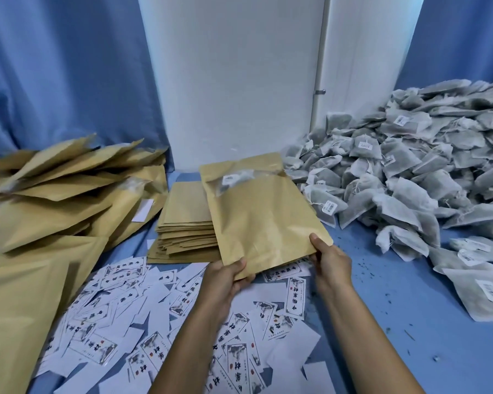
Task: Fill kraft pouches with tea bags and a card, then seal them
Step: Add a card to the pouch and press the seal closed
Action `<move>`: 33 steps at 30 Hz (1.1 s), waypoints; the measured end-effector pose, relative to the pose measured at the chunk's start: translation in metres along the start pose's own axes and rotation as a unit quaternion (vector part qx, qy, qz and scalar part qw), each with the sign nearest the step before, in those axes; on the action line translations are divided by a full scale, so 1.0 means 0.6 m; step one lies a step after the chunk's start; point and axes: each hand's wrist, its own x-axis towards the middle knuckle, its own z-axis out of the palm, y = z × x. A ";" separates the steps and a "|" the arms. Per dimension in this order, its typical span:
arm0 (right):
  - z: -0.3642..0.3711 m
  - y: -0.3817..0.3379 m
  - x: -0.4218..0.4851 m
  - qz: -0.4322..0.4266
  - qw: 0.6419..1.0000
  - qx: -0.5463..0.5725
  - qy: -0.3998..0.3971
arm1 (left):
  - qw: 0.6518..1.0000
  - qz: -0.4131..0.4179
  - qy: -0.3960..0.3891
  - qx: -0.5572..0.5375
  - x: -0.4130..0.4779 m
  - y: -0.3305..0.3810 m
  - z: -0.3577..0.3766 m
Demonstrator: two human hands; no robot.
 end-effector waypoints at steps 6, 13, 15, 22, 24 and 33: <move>0.010 0.014 -0.022 0.011 0.991 0.004 -0.134 | 0.999 0.042 0.001 0.009 0.000 -0.007 0.002; 0.005 0.032 -0.024 -0.017 0.989 -0.098 -0.114 | 0.998 0.052 0.024 0.027 -0.002 -0.012 -0.006; 0.007 0.035 -0.027 0.008 0.985 -0.106 -0.138 | 0.998 0.056 0.020 0.015 -0.003 -0.011 -0.005; 0.008 0.037 -0.037 0.005 0.988 -0.084 -0.127 | 0.997 0.076 0.021 0.018 -0.010 -0.011 0.000; 0.011 0.035 -0.041 0.010 0.985 -0.087 -0.151 | 0.997 0.074 0.018 0.020 -0.010 -0.011 -0.002; 0.016 0.041 -0.055 0.003 0.981 -0.081 -0.178 | 0.998 0.059 0.009 0.028 -0.011 -0.014 -0.005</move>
